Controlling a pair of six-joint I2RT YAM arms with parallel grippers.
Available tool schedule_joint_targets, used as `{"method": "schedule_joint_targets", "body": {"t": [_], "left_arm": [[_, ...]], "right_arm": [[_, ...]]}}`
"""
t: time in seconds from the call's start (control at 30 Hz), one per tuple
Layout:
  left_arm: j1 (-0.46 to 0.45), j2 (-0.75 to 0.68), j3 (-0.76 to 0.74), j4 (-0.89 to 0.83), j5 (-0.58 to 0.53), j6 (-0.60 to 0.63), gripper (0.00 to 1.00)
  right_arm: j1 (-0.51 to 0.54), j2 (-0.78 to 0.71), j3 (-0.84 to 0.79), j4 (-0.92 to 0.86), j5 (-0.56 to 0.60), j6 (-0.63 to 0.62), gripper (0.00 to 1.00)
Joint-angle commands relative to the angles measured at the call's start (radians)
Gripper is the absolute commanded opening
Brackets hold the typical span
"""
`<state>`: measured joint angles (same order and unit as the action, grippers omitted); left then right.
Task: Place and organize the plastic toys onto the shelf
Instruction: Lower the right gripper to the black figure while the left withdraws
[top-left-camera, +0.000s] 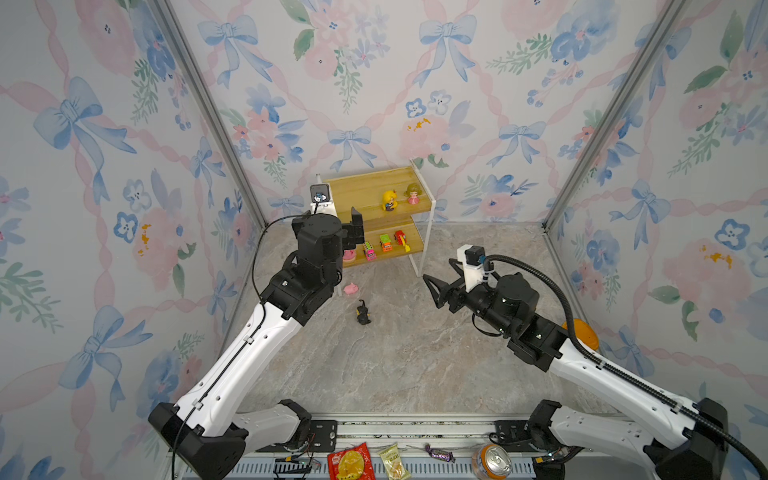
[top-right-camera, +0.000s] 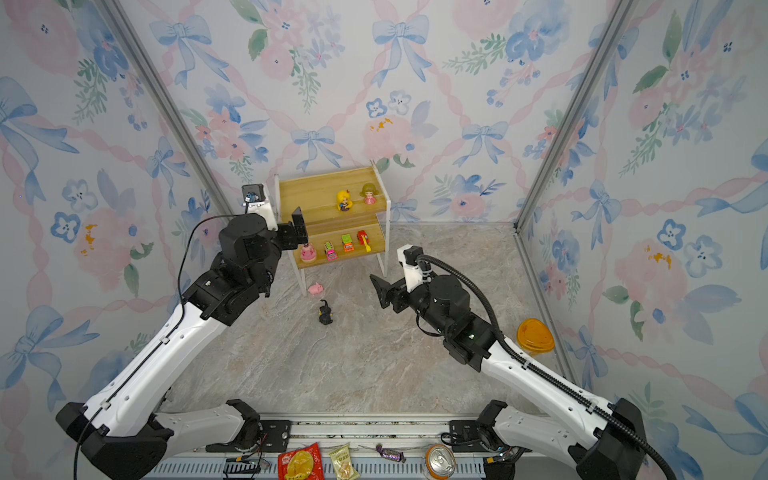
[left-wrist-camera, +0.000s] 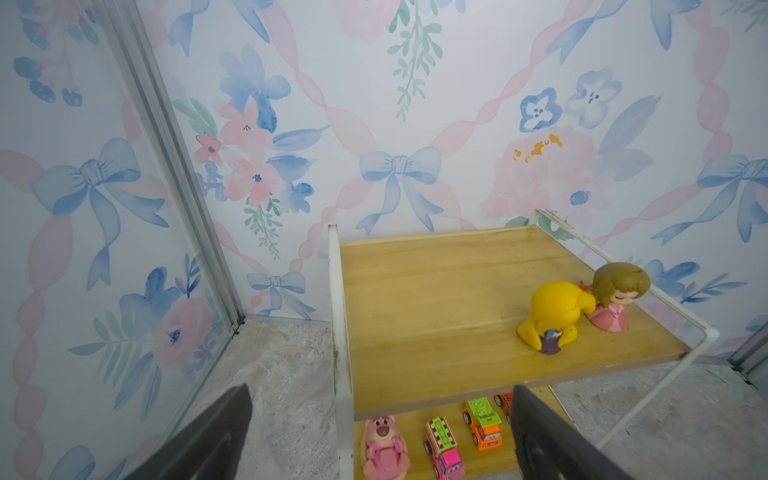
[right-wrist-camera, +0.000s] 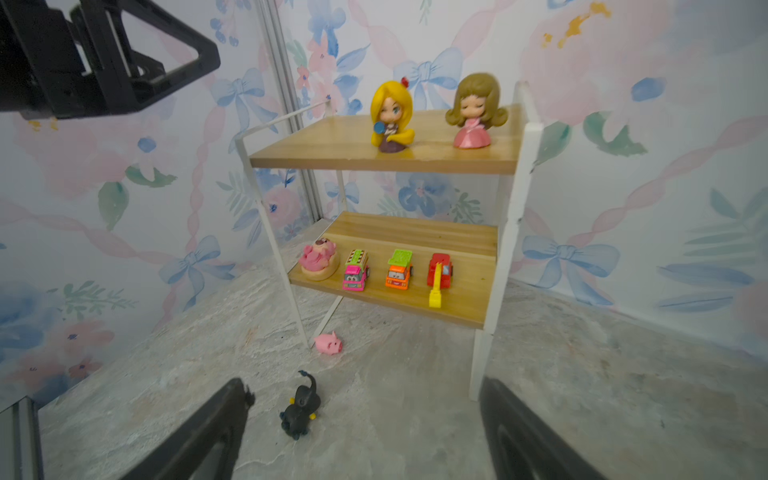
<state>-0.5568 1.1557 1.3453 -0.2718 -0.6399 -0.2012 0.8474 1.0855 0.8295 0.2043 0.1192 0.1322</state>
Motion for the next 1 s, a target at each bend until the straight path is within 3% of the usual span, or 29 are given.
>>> {"method": "schedule_joint_targets", "body": {"t": [0.0,0.13,0.43,0.63,0.97], "left_arm": [[0.003,-0.077,-0.124,-0.045,0.064,-0.070,0.98],[0.001,-0.188,-0.283,-0.044,0.116,-0.109,0.98],[0.036,-0.279,-0.490,-0.041,0.211,-0.120,0.98],[0.155,-0.267,-0.533,-0.034,0.364,-0.114,0.98],[0.213,-0.266,-0.550,-0.008,0.423,-0.095,0.98]], "right_arm": [[0.129,0.099,-0.103,0.151,0.169,0.030,0.88],[0.232,0.288,-0.182,0.384,0.265,0.080,0.87],[0.239,0.704,-0.088,0.633,0.278,0.127,0.88],[0.234,0.884,0.034,0.666,0.239,0.135,0.90],[0.224,1.070,0.217,0.647,0.223,0.097,0.93]]}}
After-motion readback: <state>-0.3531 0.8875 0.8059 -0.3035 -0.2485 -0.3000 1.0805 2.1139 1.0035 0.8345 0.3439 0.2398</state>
